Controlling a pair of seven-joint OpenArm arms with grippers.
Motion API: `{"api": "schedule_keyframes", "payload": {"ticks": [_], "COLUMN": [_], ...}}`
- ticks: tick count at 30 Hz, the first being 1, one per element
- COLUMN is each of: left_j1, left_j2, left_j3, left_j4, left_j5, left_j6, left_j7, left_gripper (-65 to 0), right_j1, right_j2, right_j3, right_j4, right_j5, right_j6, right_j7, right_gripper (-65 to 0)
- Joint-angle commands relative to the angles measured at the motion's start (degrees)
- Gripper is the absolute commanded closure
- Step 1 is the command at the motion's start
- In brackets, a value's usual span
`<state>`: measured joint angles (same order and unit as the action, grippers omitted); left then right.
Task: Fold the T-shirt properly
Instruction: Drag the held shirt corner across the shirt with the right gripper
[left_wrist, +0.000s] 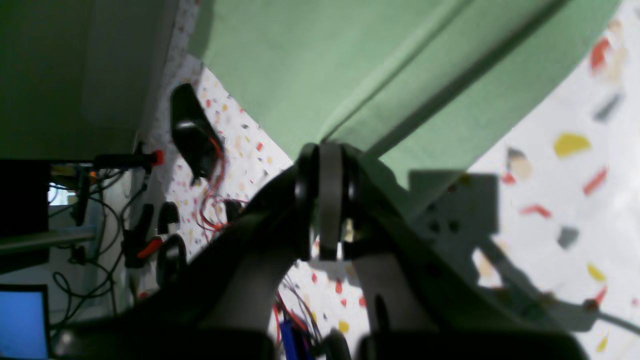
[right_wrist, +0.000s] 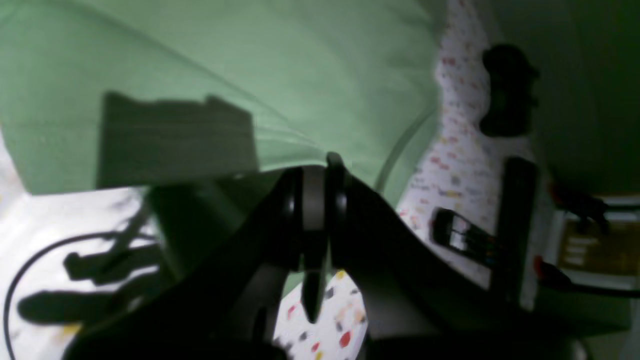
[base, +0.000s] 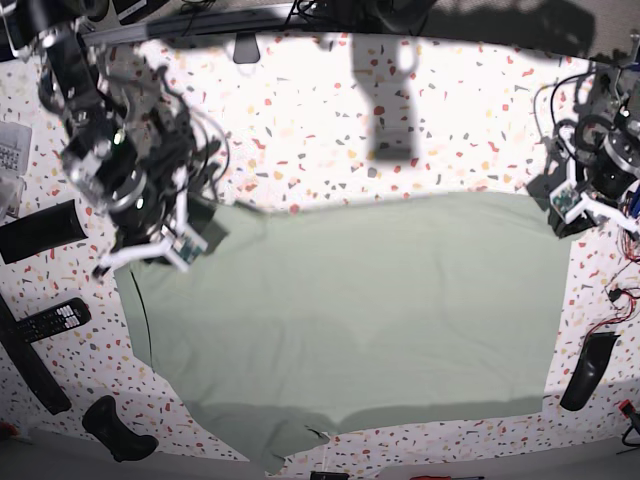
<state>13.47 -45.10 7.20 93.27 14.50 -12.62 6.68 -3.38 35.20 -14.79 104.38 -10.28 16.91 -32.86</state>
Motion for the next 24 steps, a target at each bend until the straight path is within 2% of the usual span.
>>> {"api": "schedule_keyframes", "payload": {"ticks": [1, 6, 11, 14, 21, 24], "left_j1": [-1.09, -4.09, -8.61, -11.85, -17.46, -18.95], "left_j2": [-0.79, 2.51, 6.73, 7.98, 8.13, 8.13], "left_j3": [-0.39, -0.39, -0.39, -0.39, -0.39, -0.39], "left_j4": [0.83, -2.29, -8.33, -10.73, -17.18, -21.27], "left_j5": [-0.24, -0.28, -1.11, -1.11, -1.2, -3.65], "left_j6": [0.83, 0.83, 0.81, 0.79, 0.37, 0.22], "left_j7": [-0.68, -0.92, -4.52, -4.98, -5.09, -5.44], "left_gripper": [0.0, 0.0, 0.0, 0.0, 0.0, 0.0], "right_j1": [2.32, 8.52, 14.21, 17.73, 24.76, 27.34], "right_j2": [0.07, -4.61, -8.59, -9.31, -9.38, -10.05], "right_j3": [0.5, 0.5, -0.07, -2.01, -10.36, -12.57], "right_j4": [-0.55, -7.82, -13.66, -16.44, -22.58, -24.15], "right_j5": [0.26, 0.5, 3.13, 3.3, 2.95, 2.84], "right_j6": [-0.48, 4.42, 6.95, 7.58, 7.52, 7.15], "right_j7": [0.92, 1.75, 2.21, 2.14, 1.73, 1.66], "right_gripper": [0.0, 0.0, 0.0, 0.0, 0.0, 0.0]}}
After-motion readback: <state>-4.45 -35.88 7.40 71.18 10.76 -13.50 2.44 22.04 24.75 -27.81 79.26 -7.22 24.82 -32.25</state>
